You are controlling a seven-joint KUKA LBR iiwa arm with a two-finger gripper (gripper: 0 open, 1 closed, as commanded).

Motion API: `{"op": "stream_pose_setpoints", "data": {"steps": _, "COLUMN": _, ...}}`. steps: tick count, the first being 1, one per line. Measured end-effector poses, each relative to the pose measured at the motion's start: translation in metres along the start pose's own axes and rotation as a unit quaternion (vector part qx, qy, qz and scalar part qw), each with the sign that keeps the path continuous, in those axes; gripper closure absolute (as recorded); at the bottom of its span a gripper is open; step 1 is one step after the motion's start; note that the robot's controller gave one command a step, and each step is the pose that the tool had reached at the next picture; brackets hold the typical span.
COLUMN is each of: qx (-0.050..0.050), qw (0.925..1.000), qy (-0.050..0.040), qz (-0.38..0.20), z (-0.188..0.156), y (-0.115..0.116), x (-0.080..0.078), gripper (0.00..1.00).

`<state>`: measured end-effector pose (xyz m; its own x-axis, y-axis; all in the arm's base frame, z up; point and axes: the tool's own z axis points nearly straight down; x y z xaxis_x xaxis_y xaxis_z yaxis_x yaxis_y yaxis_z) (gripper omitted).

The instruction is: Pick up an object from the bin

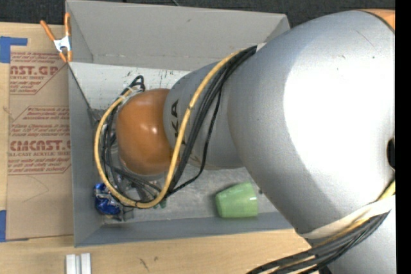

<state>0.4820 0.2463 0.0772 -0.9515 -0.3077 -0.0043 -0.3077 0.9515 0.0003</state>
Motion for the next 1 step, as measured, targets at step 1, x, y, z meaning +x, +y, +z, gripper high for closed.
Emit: {"op": "stream_pose_setpoints", "data": {"steps": 1, "qx": 0.000, "qw": 1.0000, "qy": -0.0033, "qz": 0.004, "z": -0.1041, "y": -0.0068, "x": -0.0181, "gripper": 1.00}}
